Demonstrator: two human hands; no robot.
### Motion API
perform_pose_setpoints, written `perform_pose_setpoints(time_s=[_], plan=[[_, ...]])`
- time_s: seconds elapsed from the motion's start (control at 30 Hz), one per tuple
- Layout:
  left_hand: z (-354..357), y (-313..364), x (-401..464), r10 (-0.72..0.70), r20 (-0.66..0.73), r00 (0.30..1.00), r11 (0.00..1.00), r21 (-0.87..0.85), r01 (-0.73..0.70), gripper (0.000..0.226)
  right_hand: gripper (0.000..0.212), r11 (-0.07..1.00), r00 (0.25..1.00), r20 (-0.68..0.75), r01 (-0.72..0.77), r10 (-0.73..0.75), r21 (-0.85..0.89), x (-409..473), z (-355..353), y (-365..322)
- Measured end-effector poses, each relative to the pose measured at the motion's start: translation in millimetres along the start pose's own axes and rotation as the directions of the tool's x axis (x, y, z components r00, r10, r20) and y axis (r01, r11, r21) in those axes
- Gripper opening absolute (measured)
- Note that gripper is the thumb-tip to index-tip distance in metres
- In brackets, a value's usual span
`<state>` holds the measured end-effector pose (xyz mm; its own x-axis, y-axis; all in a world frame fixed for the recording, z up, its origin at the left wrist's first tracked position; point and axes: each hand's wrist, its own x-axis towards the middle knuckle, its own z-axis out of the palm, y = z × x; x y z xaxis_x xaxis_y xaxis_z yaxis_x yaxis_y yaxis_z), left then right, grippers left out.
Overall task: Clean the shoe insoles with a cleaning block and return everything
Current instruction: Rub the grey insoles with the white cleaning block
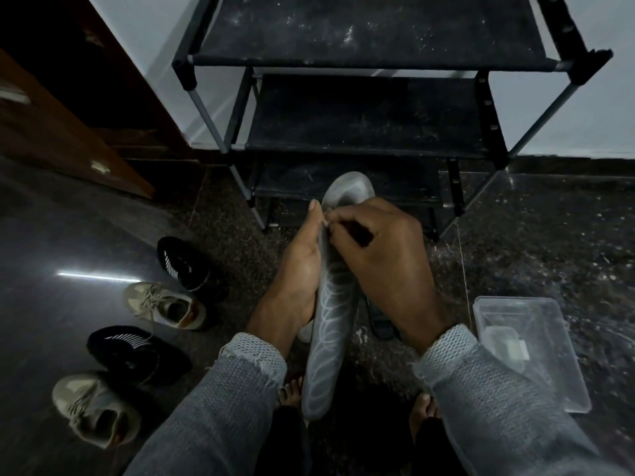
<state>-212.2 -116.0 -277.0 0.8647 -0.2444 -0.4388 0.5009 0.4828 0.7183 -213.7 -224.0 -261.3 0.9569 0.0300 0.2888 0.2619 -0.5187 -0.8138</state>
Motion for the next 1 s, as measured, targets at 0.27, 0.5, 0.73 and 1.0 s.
perform_pose_setpoints(time_s=[0.27,0.5,0.73,1.0], plan=[[6,-4,-3,-0.020,0.011,1.000,1.000,0.021,0.020,0.057,0.015,0.998,0.994,-0.106,-0.016,0.010,-0.058,3,-3,5],[1,1,1,-0.023,-0.034,0.999,1.000,-0.021,0.022,0.058,0.014,0.995,0.997,-0.049,0.053,-0.057,-0.081,-2,5,2],[11,-8,-3,-0.049,0.034,0.998,0.999,0.013,0.049,0.050,0.012,0.990,0.979,-0.203,-0.056,0.030,-0.126,15,-15,20],[11,-4,-4,-0.054,0.022,0.998,0.998,-0.028,0.054,0.049,0.015,0.998,0.990,-0.137,0.036,-0.042,-0.045,3,0,6]])
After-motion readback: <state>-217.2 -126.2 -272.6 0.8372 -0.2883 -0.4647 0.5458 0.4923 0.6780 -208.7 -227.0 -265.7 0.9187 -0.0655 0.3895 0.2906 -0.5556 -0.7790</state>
